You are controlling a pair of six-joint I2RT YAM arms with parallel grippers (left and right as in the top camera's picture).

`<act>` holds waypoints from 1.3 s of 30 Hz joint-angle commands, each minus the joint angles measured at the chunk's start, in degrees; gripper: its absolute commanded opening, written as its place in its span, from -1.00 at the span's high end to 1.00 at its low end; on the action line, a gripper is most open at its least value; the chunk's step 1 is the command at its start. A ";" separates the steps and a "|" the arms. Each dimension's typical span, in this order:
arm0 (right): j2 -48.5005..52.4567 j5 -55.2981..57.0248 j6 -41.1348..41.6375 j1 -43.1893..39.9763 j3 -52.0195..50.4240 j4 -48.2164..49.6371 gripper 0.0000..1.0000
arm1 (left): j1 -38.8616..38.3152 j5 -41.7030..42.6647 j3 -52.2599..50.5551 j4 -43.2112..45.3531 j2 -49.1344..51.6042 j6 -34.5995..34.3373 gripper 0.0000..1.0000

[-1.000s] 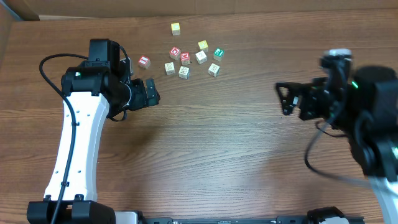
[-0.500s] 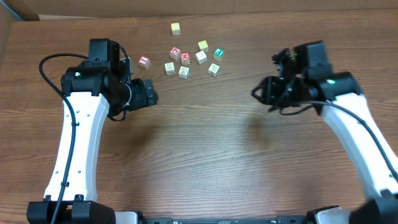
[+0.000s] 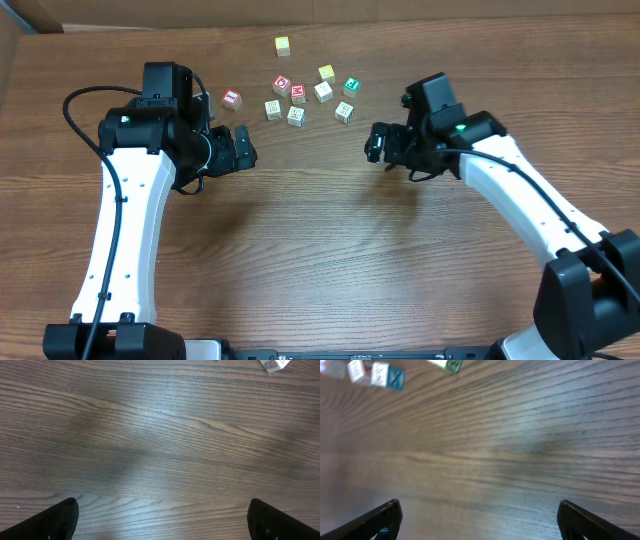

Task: Flip 5 blocks
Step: 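Raise the right arm and move its gripper toward the block cluster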

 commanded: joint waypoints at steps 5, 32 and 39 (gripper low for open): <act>-0.07 7.34 6.64 1.99 1.03 4.39 -1.00 | 0.11 -0.22 1.29 0.11 0.22 0.07 -1.00; -0.07 7.30 6.62 1.88 1.03 5.01 -1.00 | 0.11 -0.22 1.29 0.11 0.22 0.07 -1.00; -0.07 7.32 6.62 1.88 1.03 5.01 -1.00 | 0.11 -0.20 1.29 0.11 0.22 0.07 -0.99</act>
